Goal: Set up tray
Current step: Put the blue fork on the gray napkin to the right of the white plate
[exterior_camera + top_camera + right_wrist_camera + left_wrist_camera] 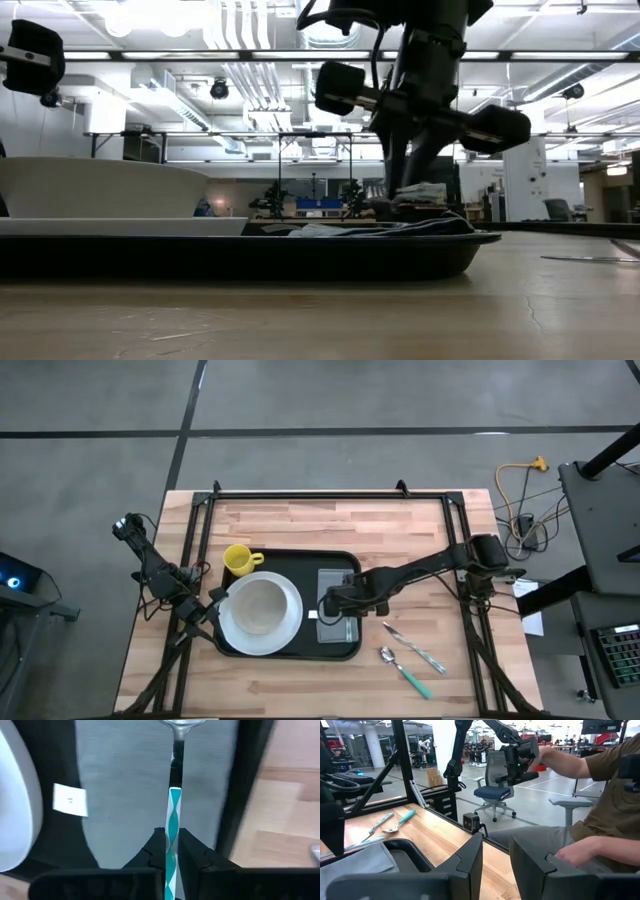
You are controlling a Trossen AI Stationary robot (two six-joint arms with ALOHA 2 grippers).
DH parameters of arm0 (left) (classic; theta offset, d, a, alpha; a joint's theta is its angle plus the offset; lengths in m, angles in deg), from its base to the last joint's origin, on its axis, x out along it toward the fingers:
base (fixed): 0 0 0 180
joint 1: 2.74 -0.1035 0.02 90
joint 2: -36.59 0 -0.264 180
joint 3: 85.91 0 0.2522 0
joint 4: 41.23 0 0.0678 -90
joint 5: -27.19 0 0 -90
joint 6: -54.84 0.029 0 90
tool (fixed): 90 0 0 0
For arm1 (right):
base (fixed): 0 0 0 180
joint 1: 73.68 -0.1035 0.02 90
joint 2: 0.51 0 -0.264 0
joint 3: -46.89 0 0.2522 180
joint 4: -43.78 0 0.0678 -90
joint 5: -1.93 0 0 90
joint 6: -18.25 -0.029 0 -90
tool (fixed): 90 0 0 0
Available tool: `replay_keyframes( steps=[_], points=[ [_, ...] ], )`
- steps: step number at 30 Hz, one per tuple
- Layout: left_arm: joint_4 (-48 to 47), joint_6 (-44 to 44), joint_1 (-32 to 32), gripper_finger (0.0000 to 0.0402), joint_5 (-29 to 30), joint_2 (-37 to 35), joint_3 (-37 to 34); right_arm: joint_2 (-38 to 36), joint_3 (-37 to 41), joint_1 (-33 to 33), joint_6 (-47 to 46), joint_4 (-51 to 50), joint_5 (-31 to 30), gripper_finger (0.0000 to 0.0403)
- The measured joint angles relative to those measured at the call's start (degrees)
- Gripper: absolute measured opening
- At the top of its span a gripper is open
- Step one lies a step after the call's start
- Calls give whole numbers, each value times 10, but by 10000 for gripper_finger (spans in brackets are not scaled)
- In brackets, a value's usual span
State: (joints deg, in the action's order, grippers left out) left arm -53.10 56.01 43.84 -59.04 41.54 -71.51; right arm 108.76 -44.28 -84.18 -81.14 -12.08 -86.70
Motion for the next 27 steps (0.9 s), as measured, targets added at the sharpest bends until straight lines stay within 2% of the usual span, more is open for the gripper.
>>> replay_keyframes(
  steps=[12, 27],
  points=[
    [0, 0, 0, 79, 0, 0, 0, 50, -4, 9, 23, 69, 6, 13],
    [0, 0, 0, 79, 0, 0, 0, 50, -3, 17, 27, 70, 0, 18]
  ],
)
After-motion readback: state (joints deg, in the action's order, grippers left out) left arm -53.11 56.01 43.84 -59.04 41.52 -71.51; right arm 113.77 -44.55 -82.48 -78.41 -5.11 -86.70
